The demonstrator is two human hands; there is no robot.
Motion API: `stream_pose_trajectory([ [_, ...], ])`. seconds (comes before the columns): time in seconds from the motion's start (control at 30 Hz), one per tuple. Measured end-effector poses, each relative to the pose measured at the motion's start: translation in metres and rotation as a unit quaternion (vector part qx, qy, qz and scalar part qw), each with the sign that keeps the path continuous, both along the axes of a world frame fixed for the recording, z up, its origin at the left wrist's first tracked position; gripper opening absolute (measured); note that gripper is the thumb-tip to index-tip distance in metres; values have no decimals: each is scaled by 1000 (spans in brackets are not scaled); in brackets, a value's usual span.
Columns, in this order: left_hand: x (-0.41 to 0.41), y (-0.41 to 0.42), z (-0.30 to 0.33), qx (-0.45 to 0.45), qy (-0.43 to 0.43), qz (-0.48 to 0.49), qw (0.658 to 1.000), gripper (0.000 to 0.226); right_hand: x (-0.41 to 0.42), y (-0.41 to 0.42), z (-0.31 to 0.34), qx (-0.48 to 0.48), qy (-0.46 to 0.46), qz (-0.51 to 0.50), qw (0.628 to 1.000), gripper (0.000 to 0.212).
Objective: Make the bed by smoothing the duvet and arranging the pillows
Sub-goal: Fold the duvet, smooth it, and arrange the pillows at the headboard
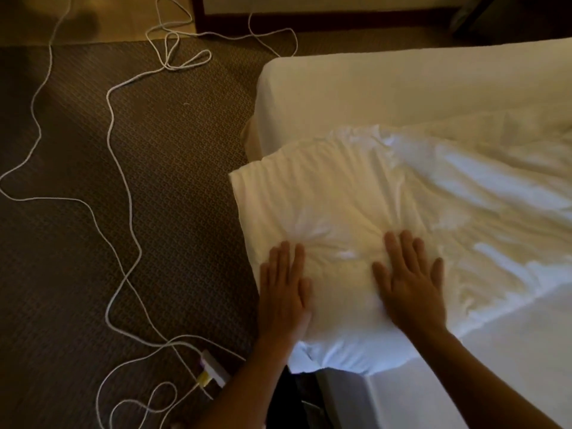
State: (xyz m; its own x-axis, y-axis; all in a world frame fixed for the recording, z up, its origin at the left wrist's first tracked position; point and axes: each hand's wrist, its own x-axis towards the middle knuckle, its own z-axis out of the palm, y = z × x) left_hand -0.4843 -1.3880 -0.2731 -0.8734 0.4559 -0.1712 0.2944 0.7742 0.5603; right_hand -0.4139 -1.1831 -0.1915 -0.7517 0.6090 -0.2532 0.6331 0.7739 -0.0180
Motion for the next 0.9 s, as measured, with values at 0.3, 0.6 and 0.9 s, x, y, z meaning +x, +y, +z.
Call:
stream_pose_trajectory([
  [0.3, 75, 1, 50, 121, -7, 42, 992, 57, 46, -53, 32, -43, 75, 91, 992, 64],
  [0.6, 107, 1, -33, -29, -9, 164, 986, 59, 85, 48, -5, 37, -24, 135, 990, 72],
  [0.9, 172, 45, 1, 164, -11, 152, 974, 58, 108, -7, -12, -68, 67, 290, 952, 60],
])
